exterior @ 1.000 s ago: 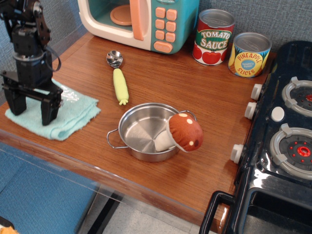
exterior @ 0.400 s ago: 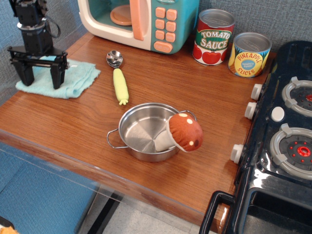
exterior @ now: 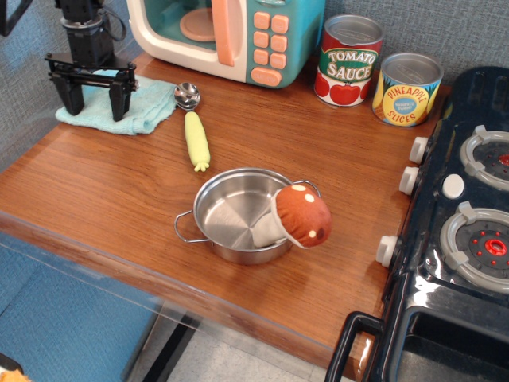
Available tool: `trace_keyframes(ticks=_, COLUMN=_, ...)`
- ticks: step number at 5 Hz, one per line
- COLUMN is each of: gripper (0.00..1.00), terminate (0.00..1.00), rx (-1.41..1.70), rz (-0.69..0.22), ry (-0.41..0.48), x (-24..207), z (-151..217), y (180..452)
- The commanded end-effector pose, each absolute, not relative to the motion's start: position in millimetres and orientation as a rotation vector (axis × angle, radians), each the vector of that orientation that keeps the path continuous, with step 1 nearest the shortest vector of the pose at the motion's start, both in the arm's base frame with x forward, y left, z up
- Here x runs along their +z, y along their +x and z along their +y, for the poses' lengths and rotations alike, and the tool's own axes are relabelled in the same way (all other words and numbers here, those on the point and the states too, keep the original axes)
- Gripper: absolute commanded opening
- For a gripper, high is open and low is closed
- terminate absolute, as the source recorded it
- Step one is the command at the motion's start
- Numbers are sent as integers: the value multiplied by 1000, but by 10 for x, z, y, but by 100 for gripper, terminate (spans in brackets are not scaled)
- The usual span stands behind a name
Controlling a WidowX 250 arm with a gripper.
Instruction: Push the blue cloth to the back of the counter
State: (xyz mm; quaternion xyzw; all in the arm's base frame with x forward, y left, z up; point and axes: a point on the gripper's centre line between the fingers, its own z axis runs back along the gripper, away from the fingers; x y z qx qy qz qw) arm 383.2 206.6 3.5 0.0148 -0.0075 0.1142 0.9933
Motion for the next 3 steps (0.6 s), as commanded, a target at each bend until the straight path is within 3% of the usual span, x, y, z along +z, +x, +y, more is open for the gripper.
trace_keyframes(ticks=1, gripper=100, terminate=0, rx=118, rz=-27, ry=56, x=126, z=1749, y=3922)
trace_keyframes(ticks=3, gripper=100, terminate=0, rx=18, rz=-199, ry=82, x=871, z=1601, y=4063)
